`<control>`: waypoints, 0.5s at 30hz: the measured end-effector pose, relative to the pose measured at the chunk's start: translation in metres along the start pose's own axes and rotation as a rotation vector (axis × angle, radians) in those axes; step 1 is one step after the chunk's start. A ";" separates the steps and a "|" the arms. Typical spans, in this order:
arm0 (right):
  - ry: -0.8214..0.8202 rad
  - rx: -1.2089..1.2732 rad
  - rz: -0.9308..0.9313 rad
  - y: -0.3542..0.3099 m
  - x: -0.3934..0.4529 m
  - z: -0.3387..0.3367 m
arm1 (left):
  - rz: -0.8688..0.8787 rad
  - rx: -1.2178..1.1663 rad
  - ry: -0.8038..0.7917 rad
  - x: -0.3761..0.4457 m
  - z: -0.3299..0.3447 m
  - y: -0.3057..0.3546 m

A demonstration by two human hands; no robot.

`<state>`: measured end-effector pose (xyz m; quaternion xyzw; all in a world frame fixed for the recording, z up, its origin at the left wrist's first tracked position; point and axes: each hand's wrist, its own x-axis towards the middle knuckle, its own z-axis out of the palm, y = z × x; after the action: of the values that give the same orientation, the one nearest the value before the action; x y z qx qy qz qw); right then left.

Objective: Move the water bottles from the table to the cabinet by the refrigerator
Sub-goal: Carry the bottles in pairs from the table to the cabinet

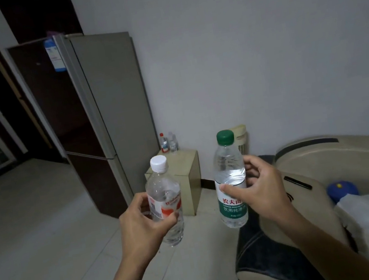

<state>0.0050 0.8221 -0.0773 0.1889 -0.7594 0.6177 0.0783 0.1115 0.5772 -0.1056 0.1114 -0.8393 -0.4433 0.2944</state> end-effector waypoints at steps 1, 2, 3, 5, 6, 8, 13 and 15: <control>-0.008 -0.003 0.003 0.003 0.016 0.003 | -0.006 -0.005 0.005 0.014 0.003 -0.003; -0.016 -0.007 0.005 0.006 0.030 0.006 | -0.015 -0.015 0.008 0.027 0.006 -0.007; -0.019 -0.009 0.004 0.008 0.043 0.011 | -0.023 -0.025 0.012 0.039 0.009 -0.010; -0.018 -0.013 -0.007 0.015 0.068 0.022 | -0.036 -0.038 0.020 0.063 0.013 -0.021; -0.023 -0.018 -0.012 0.018 0.081 0.029 | -0.045 -0.042 0.020 0.076 0.014 -0.028; -0.034 -0.027 -0.016 0.025 0.105 0.045 | -0.076 -0.053 0.017 0.102 0.017 -0.045; -0.034 -0.061 -0.002 0.044 0.168 0.091 | -0.142 -0.150 0.039 0.177 0.027 -0.094; -0.013 -0.083 -0.007 0.047 0.193 0.110 | -0.125 -0.166 0.031 0.209 0.030 -0.110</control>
<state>-0.1768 0.6871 -0.0764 0.1920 -0.7841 0.5843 0.0833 -0.0822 0.4404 -0.1250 0.1456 -0.7866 -0.5268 0.2875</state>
